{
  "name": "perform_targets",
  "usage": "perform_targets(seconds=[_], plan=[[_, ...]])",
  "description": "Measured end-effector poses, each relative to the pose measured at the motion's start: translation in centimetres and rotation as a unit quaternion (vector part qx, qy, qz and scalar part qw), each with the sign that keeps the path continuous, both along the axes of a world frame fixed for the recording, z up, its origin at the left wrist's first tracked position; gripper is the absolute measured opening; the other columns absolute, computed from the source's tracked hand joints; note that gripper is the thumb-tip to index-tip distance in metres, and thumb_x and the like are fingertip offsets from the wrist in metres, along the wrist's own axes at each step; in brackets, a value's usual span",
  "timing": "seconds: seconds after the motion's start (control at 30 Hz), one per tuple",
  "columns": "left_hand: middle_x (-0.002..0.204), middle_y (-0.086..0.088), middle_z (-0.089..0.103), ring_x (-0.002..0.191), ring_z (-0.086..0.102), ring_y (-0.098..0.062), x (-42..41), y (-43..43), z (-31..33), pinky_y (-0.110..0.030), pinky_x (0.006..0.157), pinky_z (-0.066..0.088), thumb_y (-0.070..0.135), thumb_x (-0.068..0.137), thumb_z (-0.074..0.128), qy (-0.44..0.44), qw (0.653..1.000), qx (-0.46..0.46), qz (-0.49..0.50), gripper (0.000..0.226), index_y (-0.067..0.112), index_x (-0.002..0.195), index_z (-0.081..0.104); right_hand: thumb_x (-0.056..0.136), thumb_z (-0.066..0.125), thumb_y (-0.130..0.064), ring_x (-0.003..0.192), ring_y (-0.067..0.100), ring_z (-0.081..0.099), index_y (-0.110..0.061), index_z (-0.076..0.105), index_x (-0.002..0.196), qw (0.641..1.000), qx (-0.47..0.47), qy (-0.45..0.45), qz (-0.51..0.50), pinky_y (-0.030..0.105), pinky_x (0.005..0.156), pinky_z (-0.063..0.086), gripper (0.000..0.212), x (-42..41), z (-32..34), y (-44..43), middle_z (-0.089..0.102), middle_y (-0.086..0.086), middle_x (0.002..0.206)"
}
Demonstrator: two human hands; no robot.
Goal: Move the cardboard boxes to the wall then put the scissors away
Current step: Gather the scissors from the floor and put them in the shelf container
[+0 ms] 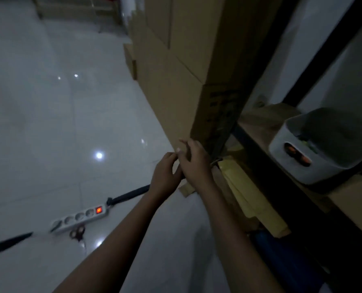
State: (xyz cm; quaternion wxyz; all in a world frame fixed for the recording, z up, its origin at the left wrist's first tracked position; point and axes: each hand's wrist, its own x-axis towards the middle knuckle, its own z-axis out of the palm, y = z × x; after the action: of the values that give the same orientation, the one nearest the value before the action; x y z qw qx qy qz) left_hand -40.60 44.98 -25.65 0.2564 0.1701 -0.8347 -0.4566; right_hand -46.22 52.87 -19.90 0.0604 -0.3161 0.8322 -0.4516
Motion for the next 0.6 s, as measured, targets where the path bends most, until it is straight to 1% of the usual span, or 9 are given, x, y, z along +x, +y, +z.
perform_targets(seconds=[0.1, 0.17, 0.2, 0.3, 0.4, 0.47, 0.6], plan=[[0.109, -0.003, 0.063, 0.098, 0.06, -0.015, 4.8, -2.1, -4.5, -0.028, 0.083, 0.048, 0.004, 0.089, 0.058, -0.039, 0.993, 0.076, 0.084, 0.024, 0.01, 0.112, 0.064, 0.1, 0.05, -0.019, 0.105, 0.006, 0.047, -0.016, 0.055, 0.13, 0.997, 0.033, -0.034, 0.064, 0.014, 0.086, 0.036, 0.03, 3.8, -4.9, -3.1, 0.054, 0.005, 0.126], [0.111, -0.002, 0.062, 0.101, 0.059, -0.015, 8.0, -2.8, -7.6, -0.033, 0.089, 0.049, 0.006, 0.092, 0.055, -0.052, 0.982, 0.12, 0.133, 0.024, 0.009, 0.115, 0.063, 0.101, 0.05, -0.019, 0.104, 0.007, 0.048, -0.016, 0.055, 0.129, 0.991, 0.058, -0.062, 0.103, 0.017, 0.087, 0.04, 0.029, 6.4, -8.4, -4.9, 0.054, 0.005, 0.124], [0.113, -0.001, 0.063, 0.104, 0.059, -0.014, 10.1, -2.9, -9.7, -0.032, 0.09, 0.048, 0.007, 0.093, 0.054, -0.062, 0.975, 0.136, 0.165, 0.025, 0.01, 0.117, 0.062, 0.1, 0.05, -0.018, 0.106, 0.01, 0.05, -0.016, 0.056, 0.128, 0.986, 0.074, -0.083, 0.121, 0.02, 0.089, 0.042, 0.028, 8.2, -10.6, -5.8, 0.054, 0.005, 0.124], [0.117, -0.003, 0.063, 0.104, 0.055, -0.01, 14.8, -2.5, -14.3, -0.021, 0.086, 0.039, 0.006, 0.094, 0.054, -0.102, 0.952, 0.167, 0.235, 0.027, 0.008, 0.12, 0.061, 0.1, 0.052, -0.017, 0.114, 0.016, 0.054, -0.013, 0.057, 0.127, 0.972, 0.105, -0.128, 0.165, 0.027, 0.095, 0.045, 0.028, 11.8, -16.1, -7.4, 0.055, 0.006, 0.126], [0.116, -0.005, 0.063, 0.106, 0.057, -0.014, 19.7, -2.6, -19.4, -0.016, 0.087, 0.035, 0.007, 0.093, 0.056, -0.139, 0.933, 0.181, 0.278, 0.025, 0.008, 0.117, 0.062, 0.101, 0.05, -0.019, 0.117, 0.018, 0.054, -0.013, 0.055, 0.129, 0.956, 0.145, -0.155, 0.204, 0.025, 0.094, 0.043, 0.029, 15.3, -21.5, -8.7, 0.054, 0.007, 0.128], [0.117, -0.005, 0.063, 0.108, 0.057, -0.013, 22.6, -3.2, -22.6, -0.012, 0.087, 0.033, 0.006, 0.093, 0.055, -0.159, 0.92, 0.183, 0.306, 0.025, 0.009, 0.117, 0.062, 0.101, 0.049, -0.02, 0.117, 0.018, 0.054, -0.014, 0.054, 0.13, 0.947, 0.158, -0.166, 0.225, 0.025, 0.095, 0.043, 0.03, 17.3, -25.0, -9.7, 0.054, 0.007, 0.128], [0.118, -0.007, 0.061, 0.111, 0.056, -0.018, 27.2, -4.1, -29.1, -0.013, 0.086, 0.032, 0.007, 0.094, 0.054, -0.197, 0.884, 0.21, 0.368, 0.028, 0.008, 0.121, 0.061, 0.101, 0.049, -0.019, 0.115, 0.016, 0.053, -0.016, 0.054, 0.131, 0.939, 0.164, -0.189, 0.236, 0.024, 0.094, 0.043, 0.03, 21.4, -32.6, -11.7, 0.054, 0.007, 0.128]])
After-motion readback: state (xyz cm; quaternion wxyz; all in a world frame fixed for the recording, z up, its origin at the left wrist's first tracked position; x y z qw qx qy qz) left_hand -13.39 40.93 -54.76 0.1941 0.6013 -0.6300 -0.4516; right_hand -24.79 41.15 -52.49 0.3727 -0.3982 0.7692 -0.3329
